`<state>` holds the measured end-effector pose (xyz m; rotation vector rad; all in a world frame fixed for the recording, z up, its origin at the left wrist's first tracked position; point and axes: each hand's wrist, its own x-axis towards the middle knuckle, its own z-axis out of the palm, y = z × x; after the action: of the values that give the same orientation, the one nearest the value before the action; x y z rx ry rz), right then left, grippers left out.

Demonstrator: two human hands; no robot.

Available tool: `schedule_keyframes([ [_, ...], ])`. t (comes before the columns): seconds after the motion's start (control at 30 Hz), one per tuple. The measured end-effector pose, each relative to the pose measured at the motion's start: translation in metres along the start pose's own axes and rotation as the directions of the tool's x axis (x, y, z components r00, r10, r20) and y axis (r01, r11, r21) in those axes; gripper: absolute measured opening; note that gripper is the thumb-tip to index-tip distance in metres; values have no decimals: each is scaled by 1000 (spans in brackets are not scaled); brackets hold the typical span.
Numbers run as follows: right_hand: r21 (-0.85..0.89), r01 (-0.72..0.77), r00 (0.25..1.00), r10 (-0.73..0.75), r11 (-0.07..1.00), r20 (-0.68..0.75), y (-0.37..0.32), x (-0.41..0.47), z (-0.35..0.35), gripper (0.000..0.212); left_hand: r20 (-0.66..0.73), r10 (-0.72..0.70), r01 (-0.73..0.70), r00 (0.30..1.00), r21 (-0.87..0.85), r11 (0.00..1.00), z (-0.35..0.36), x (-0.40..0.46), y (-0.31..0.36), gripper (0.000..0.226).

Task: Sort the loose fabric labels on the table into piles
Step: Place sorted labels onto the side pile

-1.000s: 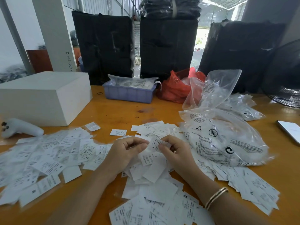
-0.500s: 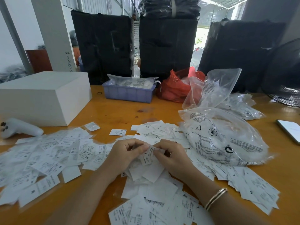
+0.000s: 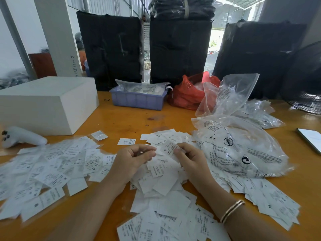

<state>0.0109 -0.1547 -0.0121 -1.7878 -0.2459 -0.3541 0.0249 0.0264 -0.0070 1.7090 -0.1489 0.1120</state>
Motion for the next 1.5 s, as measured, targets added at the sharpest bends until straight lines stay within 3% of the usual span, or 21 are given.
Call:
schedule_keyframes([
  [0.2,-85,-35,997,40,996,67,-2,-1,2,18,18,37,-37,999,14,999,2,-1,0,7],
  [0.47,-204,37,986,-2,978,166,-2,-2,3,24,29,32,-34,999,64,997,4,-2,0,15],
  [0.7,-238,65,978,-14,969,210,0,-1,3,25,84,76,-87,994,143,986,3,-2,-1,2],
  [0.77,-167,5,977,31,986,210,0,-1,3,21,45,56,-60,997,114,992,4,-1,-1,2],
  [0.9,146,-210,961,176,967,213,-1,2,-1,9,-65,4,-6,998,-24,1000,2,-1,1,4],
  [1.13,400,-128,991,130,908,22,-4,3,-6,25,-7,1,-2,1000,-87,996,3,-4,4,16],
  [1.5,310,-53,998,61,949,-18,-7,1,-1,22,52,-24,31,998,-142,989,3,-4,4,16],
])
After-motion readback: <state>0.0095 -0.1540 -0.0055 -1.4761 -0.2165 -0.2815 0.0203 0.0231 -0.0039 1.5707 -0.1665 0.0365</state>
